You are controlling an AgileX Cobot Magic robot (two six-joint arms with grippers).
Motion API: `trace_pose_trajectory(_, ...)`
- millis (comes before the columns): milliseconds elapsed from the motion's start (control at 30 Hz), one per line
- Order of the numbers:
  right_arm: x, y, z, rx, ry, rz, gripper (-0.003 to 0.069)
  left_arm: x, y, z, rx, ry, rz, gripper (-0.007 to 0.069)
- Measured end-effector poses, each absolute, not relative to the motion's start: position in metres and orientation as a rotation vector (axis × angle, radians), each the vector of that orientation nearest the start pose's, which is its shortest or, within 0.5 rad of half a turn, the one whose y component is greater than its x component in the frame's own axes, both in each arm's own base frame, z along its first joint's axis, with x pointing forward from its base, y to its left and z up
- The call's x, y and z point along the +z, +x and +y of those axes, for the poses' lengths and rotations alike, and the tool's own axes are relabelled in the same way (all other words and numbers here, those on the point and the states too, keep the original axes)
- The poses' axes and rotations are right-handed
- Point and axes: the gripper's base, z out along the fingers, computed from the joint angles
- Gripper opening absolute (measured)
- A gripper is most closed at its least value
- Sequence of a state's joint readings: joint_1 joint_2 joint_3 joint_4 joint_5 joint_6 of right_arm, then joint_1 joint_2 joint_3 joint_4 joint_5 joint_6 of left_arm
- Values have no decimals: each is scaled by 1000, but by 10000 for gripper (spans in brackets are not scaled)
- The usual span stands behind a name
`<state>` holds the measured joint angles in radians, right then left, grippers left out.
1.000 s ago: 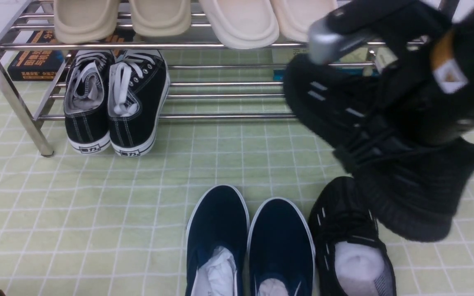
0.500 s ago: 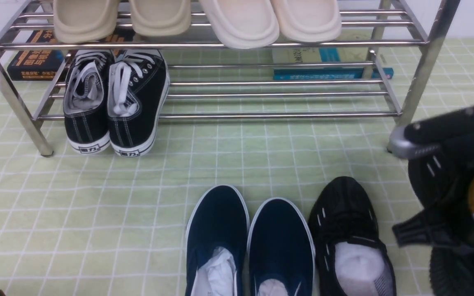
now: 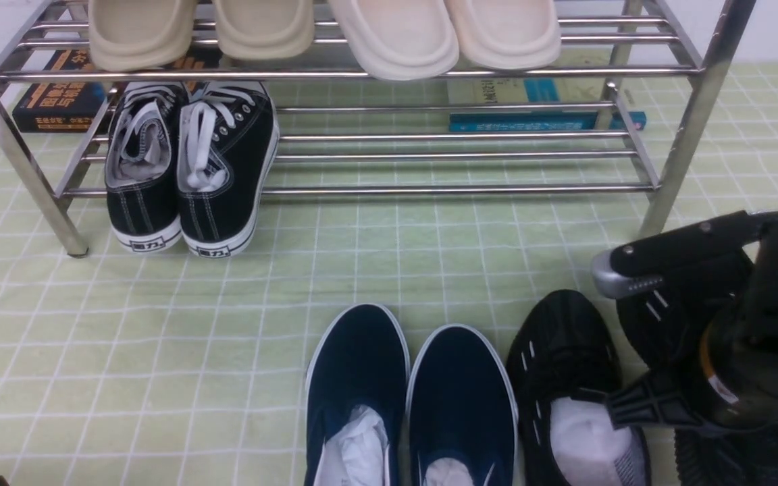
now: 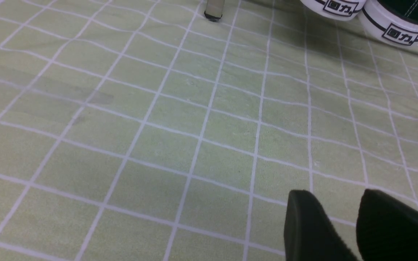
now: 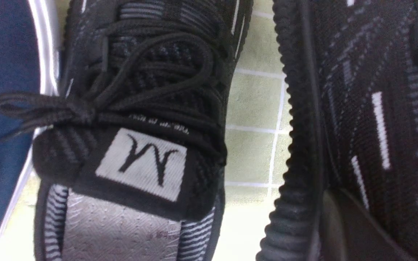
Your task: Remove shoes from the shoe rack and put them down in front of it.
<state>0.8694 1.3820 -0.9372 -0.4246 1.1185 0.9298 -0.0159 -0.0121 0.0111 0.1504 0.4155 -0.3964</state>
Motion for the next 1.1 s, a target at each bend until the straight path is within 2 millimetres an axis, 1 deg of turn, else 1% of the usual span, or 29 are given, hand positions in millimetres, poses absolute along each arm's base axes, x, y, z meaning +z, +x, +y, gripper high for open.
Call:
trace_pose_trajectory(133, 254, 181, 162, -247, -155, 2771, 10, 173, 51, 5, -130, -270, 1876, 239)
trace_pose_trajectory(233, 247, 180, 161, -257, -166, 2780, 10, 173, 51, 5, -130, -270, 1876, 239)
trace_pose_trajectory(267, 244, 180, 161, -260, -172, 2784, 10, 173, 51, 5, -130, -270, 1876, 239)
trace_pose_trajectory(300, 234, 180, 158, -274, -157, 2800, 10, 173, 51, 5, -130, -270, 1876, 239)
trace_pose_trajectory(333, 233, 180, 158, -273, -156, 2800, 10, 173, 51, 5, -130, -270, 1876, 239)
trace_pose_trajectory(367, 226, 182, 154, -267, -137, 2806, 10, 173, 51, 5, -130, -270, 1876, 239)
trace_pose_trajectory(467, 218, 188, 149, -227, -100, 2801, 10, 173, 51, 5, -130, -270, 1876, 239)
trace_pose_trajectory(600, 217, 195, 145, -187, -69, 2786, 10, 173, 51, 5, -130, -270, 1876, 239)
trace_pose_trajectory(867, 215, 192, 148, -126, -13, 2826, 16, 173, 51, 5, -130, -270, 1876, 239)
trace_pose_trajectory(967, 215, 191, 148, -116, -3, 2834, 55, 173, 51, 5, -130, -270, 1876, 239)
trace_pose_trajectory(1033, 215, 191, 148, -117, -7, 2834, 110, 173, 51, 5, -130, -270, 1876, 239)
trace_pose_trajectory(1100, 215, 191, 148, -119, -8, 2834, 182, 173, 51, 5, -130, -270, 1876, 239)
